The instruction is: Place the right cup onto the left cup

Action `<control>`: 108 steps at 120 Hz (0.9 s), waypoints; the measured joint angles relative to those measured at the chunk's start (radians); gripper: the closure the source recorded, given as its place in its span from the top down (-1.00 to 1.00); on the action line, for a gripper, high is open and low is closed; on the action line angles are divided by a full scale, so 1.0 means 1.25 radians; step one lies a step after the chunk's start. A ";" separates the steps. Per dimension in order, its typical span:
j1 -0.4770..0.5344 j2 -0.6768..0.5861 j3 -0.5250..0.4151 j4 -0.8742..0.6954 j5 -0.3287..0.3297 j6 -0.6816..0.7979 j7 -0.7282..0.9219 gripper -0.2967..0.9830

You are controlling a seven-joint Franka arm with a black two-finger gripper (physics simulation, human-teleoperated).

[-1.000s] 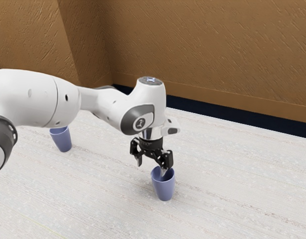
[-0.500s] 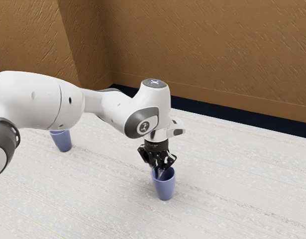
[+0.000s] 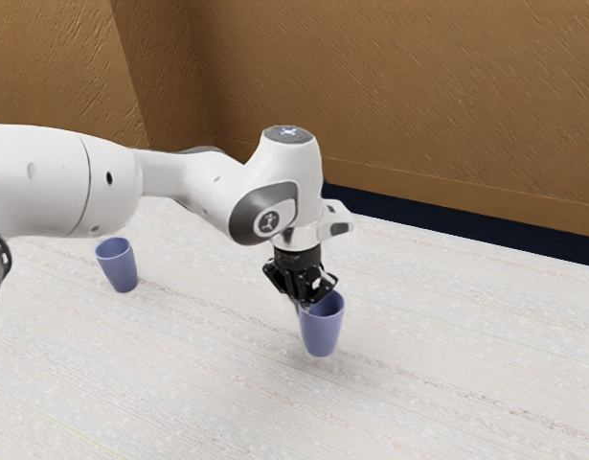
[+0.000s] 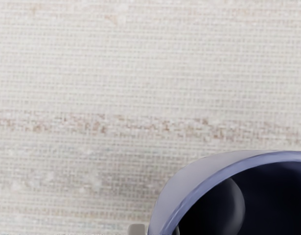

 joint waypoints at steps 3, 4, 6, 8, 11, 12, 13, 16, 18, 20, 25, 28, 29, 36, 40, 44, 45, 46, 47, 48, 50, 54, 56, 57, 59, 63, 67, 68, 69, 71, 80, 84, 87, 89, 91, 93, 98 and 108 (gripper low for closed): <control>0.001 -0.010 0.002 0.000 0.003 -0.005 -0.001 -0.68; 0.001 -0.014 0.003 0.000 0.004 -0.006 -0.002 -0.68; 0.002 -0.021 0.004 0.000 0.006 -0.010 -0.003 -0.68; 0.003 -0.029 0.005 0.000 0.008 -0.013 -0.003 -0.68; 0.004 -0.039 0.010 0.002 0.014 -0.020 -0.005 -0.68; 0.005 -0.042 0.012 0.004 0.015 -0.022 -0.005 -0.68; 0.005 -0.045 0.013 0.006 0.017 -0.025 -0.005 -0.68; 0.005 -0.052 0.018 0.014 0.022 -0.034 -0.006 -0.68; 0.005 -0.054 0.023 0.021 0.025 -0.041 -0.007 -0.68; 0.004 -0.057 0.028 0.028 0.028 -0.049 -0.007 -0.68; 0.003 -0.064 0.042 0.041 0.037 -0.068 -0.009 -0.69; 0.002 -0.066 0.052 0.051 0.041 -0.079 -0.009 -0.69; 0.002 -0.066 0.056 0.054 0.042 -0.083 -0.009 -0.69; 0.002 -0.068 0.079 0.077 0.048 -0.110 -0.007 -0.69; 0.003 -0.069 0.094 0.088 0.051 -0.124 -0.005 -0.69; 0.002 -0.070 0.113 0.093 0.053 -0.136 -0.002 -0.69; 0.002 -0.071 0.117 0.094 0.053 -0.139 -0.001 -0.69; 0.003 -0.071 0.121 0.095 0.053 -0.141 0.000 -0.69; 0.003 -0.071 0.125 0.096 0.053 -0.144 0.001 -0.69; 0.003 -0.071 0.128 0.096 0.053 -0.146 0.002 -0.69; 0.003 -0.071 0.136 0.097 0.054 -0.151 0.004 -0.69; 0.003 -0.072 0.153 0.099 0.053 -0.159 0.009 -0.69; 0.003 -0.072 0.160 0.099 0.053 -0.162 0.012 -0.69; 0.003 -0.072 0.164 0.099 0.052 -0.164 0.013 -0.69; 0.003 -0.072 0.171 0.099 0.052 -0.167 0.016 -0.69; 0.003 -0.072 0.186 0.099 0.051 -0.173 0.022 -0.69; 0.004 -0.072 0.199 0.099 0.050 -0.177 0.028 -0.69; 0.003 -0.072 0.202 0.099 0.049 -0.179 0.030 -0.69; 0.003 -0.072 0.207 0.099 0.049 -0.180 0.032 -0.69; 0.003 -0.072 0.214 0.099 0.048 -0.181 0.035 -0.69; 0.002 -0.072 0.246 0.099 0.045 -0.189 0.052 -0.69; 0.003 -0.072 0.260 0.099 0.042 -0.192 0.060 -0.69; 0.002 -0.072 0.273 0.099 0.040 -0.194 0.067 -0.69; 0.003 -0.072 0.281 0.098 0.039 -0.195 0.071 -0.69; 0.003 -0.072 0.288 0.098 0.038 -0.196 0.076 -0.69; 0.003 -0.072 0.296 0.097 0.037 -0.197 0.081 -0.69; 0.003 -0.072 0.316 0.096 0.035 -0.199 0.093 -0.69; 0.003 -0.072 0.354 0.093 0.028 -0.203 0.117 -0.69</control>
